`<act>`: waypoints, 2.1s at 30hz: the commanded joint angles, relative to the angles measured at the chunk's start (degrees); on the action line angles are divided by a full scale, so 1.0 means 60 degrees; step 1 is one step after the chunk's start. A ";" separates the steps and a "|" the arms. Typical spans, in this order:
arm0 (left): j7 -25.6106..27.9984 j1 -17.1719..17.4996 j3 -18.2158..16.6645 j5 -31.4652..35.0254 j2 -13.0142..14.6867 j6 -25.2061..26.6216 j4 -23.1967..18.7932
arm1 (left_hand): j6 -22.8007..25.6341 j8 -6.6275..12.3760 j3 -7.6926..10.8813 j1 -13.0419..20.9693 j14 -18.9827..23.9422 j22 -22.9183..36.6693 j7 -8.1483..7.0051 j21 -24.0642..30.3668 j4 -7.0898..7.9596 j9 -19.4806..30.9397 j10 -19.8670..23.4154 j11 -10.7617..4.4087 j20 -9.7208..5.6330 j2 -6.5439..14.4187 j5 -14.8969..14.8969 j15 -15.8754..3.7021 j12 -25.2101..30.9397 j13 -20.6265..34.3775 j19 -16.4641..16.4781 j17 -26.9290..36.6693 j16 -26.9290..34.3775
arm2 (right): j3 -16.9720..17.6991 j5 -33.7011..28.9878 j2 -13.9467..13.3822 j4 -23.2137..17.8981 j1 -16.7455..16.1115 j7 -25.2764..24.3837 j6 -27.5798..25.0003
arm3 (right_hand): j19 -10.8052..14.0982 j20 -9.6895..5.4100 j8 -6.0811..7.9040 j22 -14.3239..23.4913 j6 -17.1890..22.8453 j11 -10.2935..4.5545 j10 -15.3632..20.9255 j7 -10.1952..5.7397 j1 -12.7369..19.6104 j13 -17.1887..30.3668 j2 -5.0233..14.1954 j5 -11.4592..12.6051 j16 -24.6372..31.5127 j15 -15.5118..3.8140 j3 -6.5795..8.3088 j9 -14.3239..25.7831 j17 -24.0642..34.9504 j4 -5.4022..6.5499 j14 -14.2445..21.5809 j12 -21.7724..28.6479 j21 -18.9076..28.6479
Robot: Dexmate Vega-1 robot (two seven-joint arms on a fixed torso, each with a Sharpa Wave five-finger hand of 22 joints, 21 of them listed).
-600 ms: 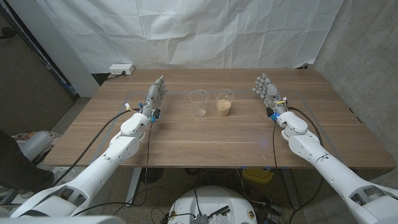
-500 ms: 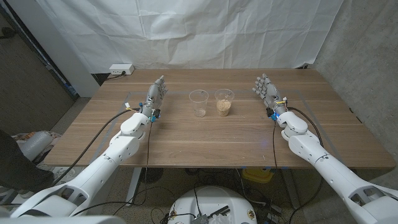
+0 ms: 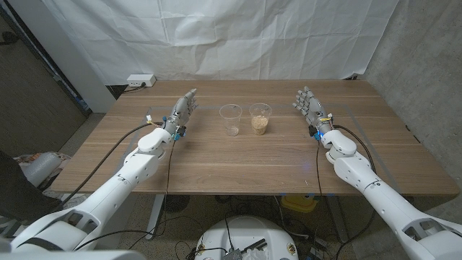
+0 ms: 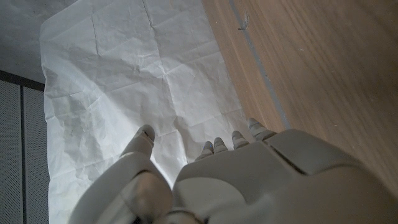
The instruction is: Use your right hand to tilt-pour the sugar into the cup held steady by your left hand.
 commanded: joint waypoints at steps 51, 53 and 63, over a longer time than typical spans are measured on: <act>-0.3540 -0.2292 0.2035 0.2903 0.1237 -0.0649 0.0615 | -0.4219 0.0013 -0.3492 0.3897 -0.1798 0.0069 0.1233 -0.0492 -0.0972 0.0194 -0.2558 0.0659 -0.0068 -0.1742 0.3965 0.0477 0.0037 0.0340 -0.0397 0.0106 -0.0087 | 0.0367 -0.0497 0.0026 -0.1301 -0.0761 -0.0842 -0.0518 | -0.0020 0.0108 0.0053 0.0034 0.0188 0.0037 0.0260 -0.0086 -0.0094 0.0037 -0.0059 -0.0075 0.0064 0.0102 0.0034 0.0022 0.0072 0.0097 0.0085 0.0063 0.0055; -0.3114 -0.2353 0.2206 0.3634 0.1438 -0.0493 0.0237 | -0.4201 0.0031 -0.3487 0.3999 -0.1789 0.0069 0.1206 -0.0482 -0.0964 0.0194 -0.2553 0.0603 -0.0085 -0.1672 0.3963 0.0454 0.0055 0.0343 -0.0397 0.0105 -0.0075 | 0.0381 -0.0507 0.0027 -0.1311 -0.0790 -0.0878 -0.0494 | -0.0023 0.0110 0.0054 0.0034 0.0193 0.0039 0.0259 -0.0091 -0.0114 0.0037 -0.0062 -0.0079 0.0064 0.0099 0.0030 0.0022 0.0075 0.0107 0.0084 0.0061 0.0054; -0.3276 -0.2626 0.2482 0.3966 0.1404 -0.0403 0.0250 | -0.4121 0.0085 -0.3539 0.4455 -0.1783 0.0069 0.1259 -0.0447 -0.0958 0.0194 -0.2515 0.0627 -0.0029 -0.1553 0.3993 0.0429 0.0137 0.0357 -0.0394 0.0097 -0.0052 | 0.0433 -0.0488 0.0020 -0.1365 -0.0873 -0.0956 -0.0478 | -0.0023 0.0109 0.0050 0.0034 0.0195 0.0032 0.0262 -0.0082 -0.0164 0.0038 -0.0070 -0.0090 0.0064 0.0102 0.0022 0.0023 0.0079 0.0132 0.0089 0.0057 0.0055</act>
